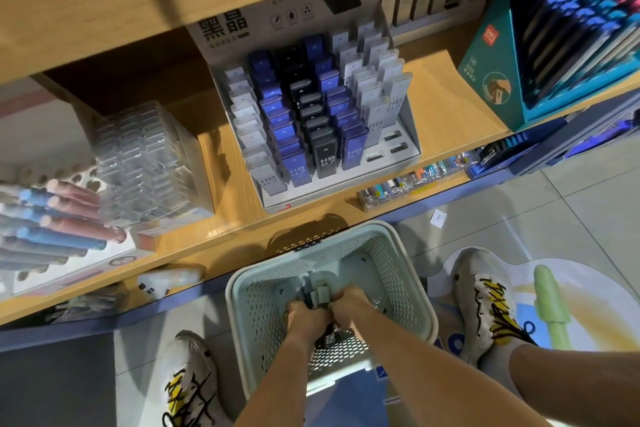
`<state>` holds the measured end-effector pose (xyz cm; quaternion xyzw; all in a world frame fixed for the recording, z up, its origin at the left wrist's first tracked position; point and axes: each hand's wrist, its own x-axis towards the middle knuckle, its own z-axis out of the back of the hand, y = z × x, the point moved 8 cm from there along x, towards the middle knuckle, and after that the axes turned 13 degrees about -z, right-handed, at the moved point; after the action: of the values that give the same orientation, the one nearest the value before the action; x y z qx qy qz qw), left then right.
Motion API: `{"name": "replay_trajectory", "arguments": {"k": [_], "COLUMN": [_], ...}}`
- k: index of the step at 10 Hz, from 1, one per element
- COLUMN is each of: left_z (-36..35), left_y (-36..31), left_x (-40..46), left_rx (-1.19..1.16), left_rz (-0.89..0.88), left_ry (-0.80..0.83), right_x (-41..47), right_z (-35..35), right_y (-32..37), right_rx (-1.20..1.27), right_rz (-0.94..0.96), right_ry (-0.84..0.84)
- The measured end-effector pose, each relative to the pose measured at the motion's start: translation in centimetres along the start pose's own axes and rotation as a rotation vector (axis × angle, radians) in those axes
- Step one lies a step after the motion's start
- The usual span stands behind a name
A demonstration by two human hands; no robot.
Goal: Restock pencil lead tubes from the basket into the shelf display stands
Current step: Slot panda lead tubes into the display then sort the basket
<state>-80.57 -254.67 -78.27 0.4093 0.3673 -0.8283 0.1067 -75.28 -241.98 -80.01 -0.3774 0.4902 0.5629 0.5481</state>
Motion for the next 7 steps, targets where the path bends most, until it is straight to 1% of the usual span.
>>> {"name": "replay_trajectory", "arguments": {"k": [2, 3, 5, 6, 7], "left_z": [-1.0, -1.4, -2.0, -2.3, -2.2], "left_y": [-0.3, -0.4, -0.4, 0.8, -0.3], "left_x": [0.1, -0.3, 0.4, 1.8, 0.8], "left_rx": [0.030, -0.060, -0.154, -0.200, -0.232], "left_rz": [-0.030, -0.016, -0.042, -0.024, -0.040], "left_ry": [-0.005, 0.015, 0.051, 0.036, 0.066], "right_x": [0.0, 0.2, -0.2, -0.6, -0.8], "right_z": [0.1, 0.1, 0.3, 0.7, 1.1], "right_y": [-0.2, -0.5, -0.7, -0.8, -0.9], "right_rx": [0.071, 0.091, 0.158, 0.168, 0.188], "right_rz": [-0.010, -0.008, -0.015, -0.036, -0.020], "right_ry": [0.035, 0.051, 0.074, 0.062, 0.029]}}
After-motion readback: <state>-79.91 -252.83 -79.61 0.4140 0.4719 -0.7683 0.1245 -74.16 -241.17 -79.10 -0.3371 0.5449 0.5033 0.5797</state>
